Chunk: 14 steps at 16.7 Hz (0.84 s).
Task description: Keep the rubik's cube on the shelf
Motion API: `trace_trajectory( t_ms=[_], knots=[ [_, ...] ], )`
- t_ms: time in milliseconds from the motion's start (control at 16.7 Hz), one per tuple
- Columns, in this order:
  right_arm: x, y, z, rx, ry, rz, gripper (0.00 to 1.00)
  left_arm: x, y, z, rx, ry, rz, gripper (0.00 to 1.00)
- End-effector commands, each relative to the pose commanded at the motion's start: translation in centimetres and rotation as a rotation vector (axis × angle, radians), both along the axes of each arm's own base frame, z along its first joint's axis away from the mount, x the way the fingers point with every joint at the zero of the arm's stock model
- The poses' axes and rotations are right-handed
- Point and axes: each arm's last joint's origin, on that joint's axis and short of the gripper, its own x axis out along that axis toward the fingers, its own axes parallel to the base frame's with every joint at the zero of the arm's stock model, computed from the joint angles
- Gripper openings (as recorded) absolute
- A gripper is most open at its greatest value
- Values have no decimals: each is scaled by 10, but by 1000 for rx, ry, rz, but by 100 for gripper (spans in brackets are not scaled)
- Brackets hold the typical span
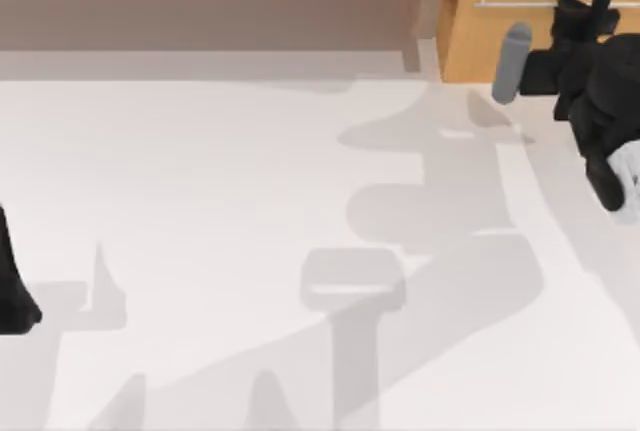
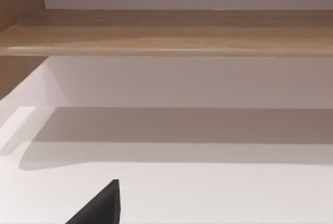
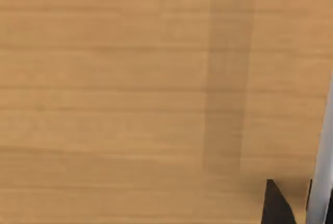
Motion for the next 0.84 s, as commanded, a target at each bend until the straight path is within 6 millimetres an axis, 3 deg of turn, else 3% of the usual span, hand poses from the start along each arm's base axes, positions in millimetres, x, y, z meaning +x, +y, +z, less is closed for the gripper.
trace_trajectory(
  t_ms=[480, 840],
  knots=[
    [0, 0, 0, 0, 0, 0, 98, 0, 0, 0, 0, 0, 0, 100],
    [0, 0, 0, 0, 0, 0, 100, 0, 0, 0, 0, 0, 0, 100]
  ],
)
